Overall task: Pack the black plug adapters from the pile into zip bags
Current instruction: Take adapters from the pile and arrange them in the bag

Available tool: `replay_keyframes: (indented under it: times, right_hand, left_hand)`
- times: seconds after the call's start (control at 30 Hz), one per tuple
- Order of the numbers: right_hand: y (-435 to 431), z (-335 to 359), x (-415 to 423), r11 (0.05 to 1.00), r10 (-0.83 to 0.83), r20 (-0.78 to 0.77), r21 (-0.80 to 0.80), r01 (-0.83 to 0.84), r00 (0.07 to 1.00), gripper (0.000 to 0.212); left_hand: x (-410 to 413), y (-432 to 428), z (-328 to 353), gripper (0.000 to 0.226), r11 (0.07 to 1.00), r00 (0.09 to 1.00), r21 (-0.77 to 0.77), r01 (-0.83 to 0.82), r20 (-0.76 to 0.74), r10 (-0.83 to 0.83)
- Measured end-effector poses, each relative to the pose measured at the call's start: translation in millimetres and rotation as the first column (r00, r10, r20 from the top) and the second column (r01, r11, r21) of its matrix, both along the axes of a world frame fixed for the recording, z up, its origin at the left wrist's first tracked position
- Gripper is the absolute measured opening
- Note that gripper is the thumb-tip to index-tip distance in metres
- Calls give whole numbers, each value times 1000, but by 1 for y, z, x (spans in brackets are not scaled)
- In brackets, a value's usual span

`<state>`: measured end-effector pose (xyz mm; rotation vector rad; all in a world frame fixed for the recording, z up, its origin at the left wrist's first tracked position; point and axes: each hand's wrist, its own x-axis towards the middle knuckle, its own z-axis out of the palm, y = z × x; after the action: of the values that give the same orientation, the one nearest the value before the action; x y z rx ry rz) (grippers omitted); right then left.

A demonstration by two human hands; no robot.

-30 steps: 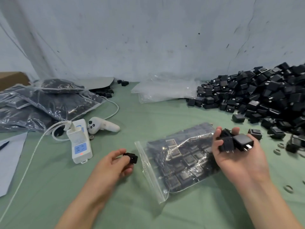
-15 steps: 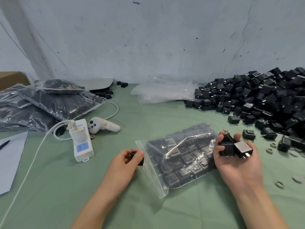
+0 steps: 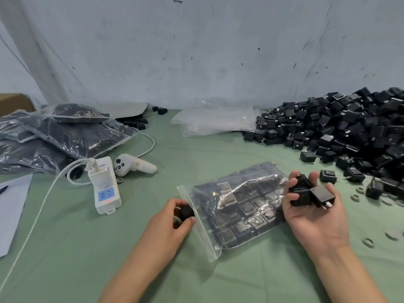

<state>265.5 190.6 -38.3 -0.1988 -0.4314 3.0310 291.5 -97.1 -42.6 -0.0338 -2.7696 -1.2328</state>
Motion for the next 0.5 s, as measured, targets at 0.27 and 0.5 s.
replay_keyframes:
  times: [0.27, 0.5]
  right_hand:
    - [1, 6, -14, 998, 55, -35, 21, -55, 998, 31]
    - [9, 8, -25, 998, 59, -39, 26, -58, 997, 32]
  left_hand:
    - [-11, 6, 0, 14, 903, 987, 427, -43, 160, -28]
    - [-15, 12, 1, 34, 670, 957, 739, -71, 239, -162]
